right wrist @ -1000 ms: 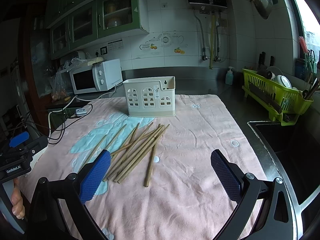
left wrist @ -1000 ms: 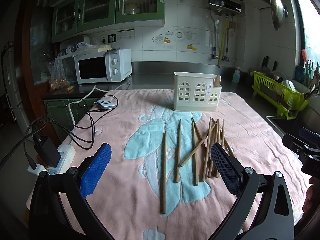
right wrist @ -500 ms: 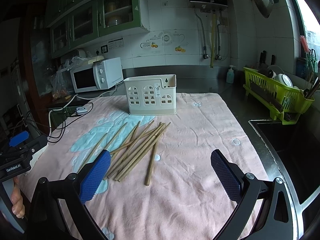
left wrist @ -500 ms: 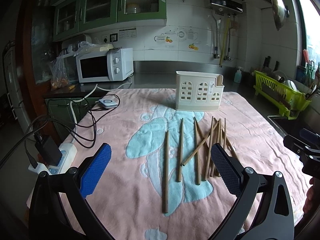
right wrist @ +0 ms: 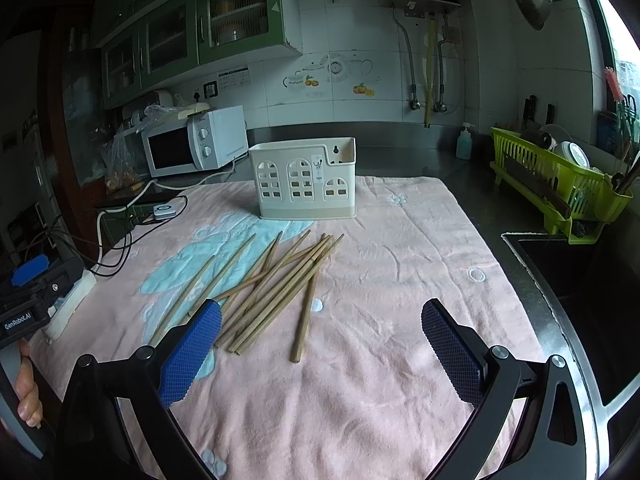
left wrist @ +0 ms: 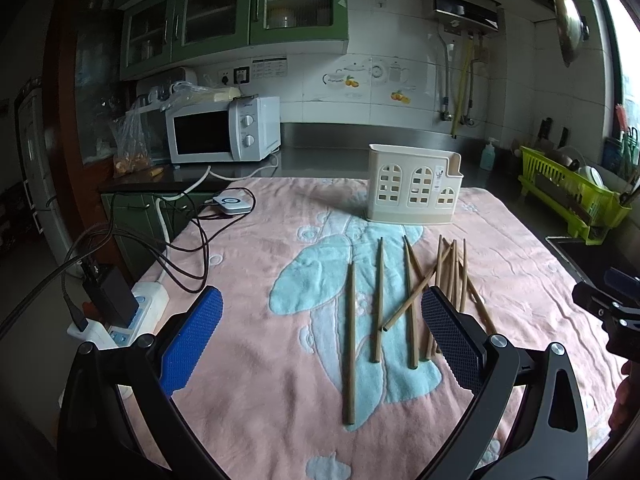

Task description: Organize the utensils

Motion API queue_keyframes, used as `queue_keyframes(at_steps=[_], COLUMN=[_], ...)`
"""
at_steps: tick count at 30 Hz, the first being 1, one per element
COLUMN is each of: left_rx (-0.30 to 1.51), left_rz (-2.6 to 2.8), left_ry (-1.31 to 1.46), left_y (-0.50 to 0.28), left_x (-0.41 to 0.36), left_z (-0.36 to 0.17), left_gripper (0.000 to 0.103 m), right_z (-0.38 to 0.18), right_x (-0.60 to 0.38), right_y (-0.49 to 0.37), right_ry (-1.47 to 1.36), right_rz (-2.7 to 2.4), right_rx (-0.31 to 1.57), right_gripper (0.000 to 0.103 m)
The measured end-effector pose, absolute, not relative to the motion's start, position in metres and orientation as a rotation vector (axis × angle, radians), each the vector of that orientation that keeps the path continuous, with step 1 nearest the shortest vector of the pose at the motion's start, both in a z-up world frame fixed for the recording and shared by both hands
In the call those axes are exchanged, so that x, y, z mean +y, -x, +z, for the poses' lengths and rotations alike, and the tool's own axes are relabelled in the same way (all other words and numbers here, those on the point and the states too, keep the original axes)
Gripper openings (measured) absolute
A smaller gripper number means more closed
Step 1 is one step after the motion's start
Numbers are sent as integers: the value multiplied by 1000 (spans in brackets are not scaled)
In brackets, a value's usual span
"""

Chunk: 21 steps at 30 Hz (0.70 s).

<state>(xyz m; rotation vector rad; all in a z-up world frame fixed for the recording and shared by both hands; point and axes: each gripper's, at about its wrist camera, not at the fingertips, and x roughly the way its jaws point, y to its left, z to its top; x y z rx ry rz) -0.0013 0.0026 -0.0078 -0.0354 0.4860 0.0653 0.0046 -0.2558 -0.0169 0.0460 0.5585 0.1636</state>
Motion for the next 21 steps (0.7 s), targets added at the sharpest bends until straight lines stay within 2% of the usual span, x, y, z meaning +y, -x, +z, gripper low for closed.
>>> queue_keyframes(at_steps=[10, 21], left_rx=[517, 645], left_rz=[44, -40], left_ry=[30, 15], left_y=[1, -8], left_x=[5, 0], left_z=[-24, -60], left_gripper=[98, 83], right_z=[-26, -38], right_x=[-253, -253], right_y=[-10, -20], right_ry=[-46, -56], right_rz=[172, 184], right_rx=[586, 625], right_gripper=[97, 97])
